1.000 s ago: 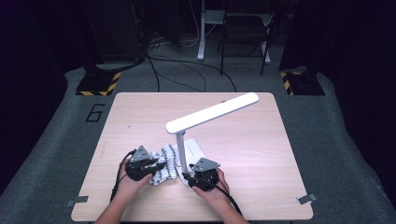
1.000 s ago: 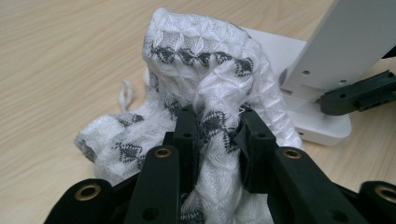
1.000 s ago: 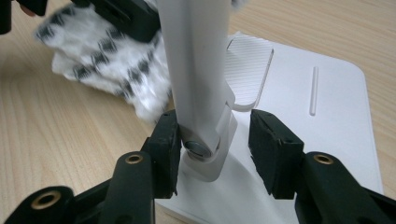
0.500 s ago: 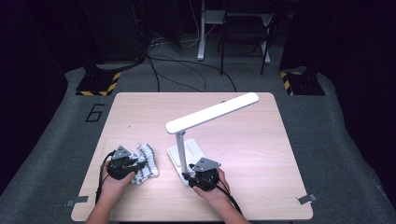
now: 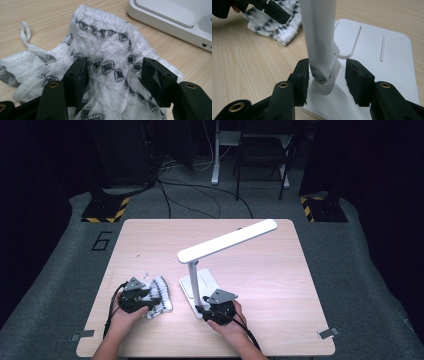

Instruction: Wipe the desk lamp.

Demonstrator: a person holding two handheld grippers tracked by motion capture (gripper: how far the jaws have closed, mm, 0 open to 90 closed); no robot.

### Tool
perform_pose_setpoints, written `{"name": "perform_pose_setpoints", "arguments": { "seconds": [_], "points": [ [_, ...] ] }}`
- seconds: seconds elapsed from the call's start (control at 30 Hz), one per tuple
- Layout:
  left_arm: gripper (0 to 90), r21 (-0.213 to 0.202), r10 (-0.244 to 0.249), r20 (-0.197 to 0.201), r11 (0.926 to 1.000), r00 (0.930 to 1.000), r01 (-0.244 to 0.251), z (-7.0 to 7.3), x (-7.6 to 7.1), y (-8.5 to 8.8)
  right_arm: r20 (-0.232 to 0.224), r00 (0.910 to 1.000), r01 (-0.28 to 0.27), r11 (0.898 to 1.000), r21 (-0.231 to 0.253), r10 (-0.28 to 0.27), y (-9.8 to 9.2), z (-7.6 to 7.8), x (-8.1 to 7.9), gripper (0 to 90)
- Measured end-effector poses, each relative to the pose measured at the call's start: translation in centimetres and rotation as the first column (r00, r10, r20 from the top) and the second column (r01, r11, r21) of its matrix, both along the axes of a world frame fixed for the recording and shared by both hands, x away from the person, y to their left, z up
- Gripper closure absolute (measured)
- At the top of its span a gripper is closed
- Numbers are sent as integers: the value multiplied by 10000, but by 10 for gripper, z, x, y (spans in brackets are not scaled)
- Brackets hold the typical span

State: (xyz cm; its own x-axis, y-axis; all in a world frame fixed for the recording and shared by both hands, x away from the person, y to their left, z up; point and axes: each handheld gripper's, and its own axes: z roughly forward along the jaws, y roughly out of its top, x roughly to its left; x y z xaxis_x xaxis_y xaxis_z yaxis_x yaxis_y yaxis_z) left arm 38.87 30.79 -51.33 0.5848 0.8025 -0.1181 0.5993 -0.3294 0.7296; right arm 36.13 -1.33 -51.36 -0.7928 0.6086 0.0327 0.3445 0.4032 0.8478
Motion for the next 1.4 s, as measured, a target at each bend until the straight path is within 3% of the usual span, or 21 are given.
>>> {"name": "perform_pose_setpoints", "arguments": {
  "seconds": [0.27, 0.37, 0.6, 0.8, 0.93, 1.07, 1.23, 1.27, 1.4],
  "points": [
    [395, -618, 181, 339, 9980, 9993, -160, 11, 0, 0, 94, 9983, -575, 9982, -162, 577, -1, 2, -5, 611],
    [399, -878, 211, 448, 9960, 9988, -171, 15, -1, -1, 192, 9985, -517, 9985, -160, 520, -1, 2, -7, 631],
    [410, -1018, 132, 793, 9948, 9968, -51, 23, -6, -3, 73, 9988, -477, 9989, -5, 477, -2, 2, -6, 638],
    [429, -966, -357, 1106, 9942, 9932, 465, 35, -13, -11, 75, 9975, -698, 9974, 191, 696, 1, 1, -5, 637],
    [446, -914, -737, 1402, 9920, 9874, 871, 44, -19, -21, -137, 9964, -837, 9959, 334, 842, 5, 0, -6, 636],
    [456, -867, -1074, 1554, 9888, 9820, 1219, 53, -25, -30, 117, 9940, -1093, 9938, 223, 1091, 13, -2, -7, 626],
    [455, -1003, -1602, 1694, 9788, 9724, 1787, 64, -36, -41, -39, 9899, -1413, 9899, 90, 1414, 21, -4, -9, 622],
    [455, -1058, -1646, 1730, 9771, 9711, 1845, 66, -38, -42, 161, 9855, -1687, 9856, -148, 1690, 21, -4, -8, 623],
    [458, -1141, -1992, 1727, 9687, 9646, 2205, 74, -45, -50, -2, 9840, -1779, 9835, -320, 1780, 21, -3, -9, 625]
  ]
}}
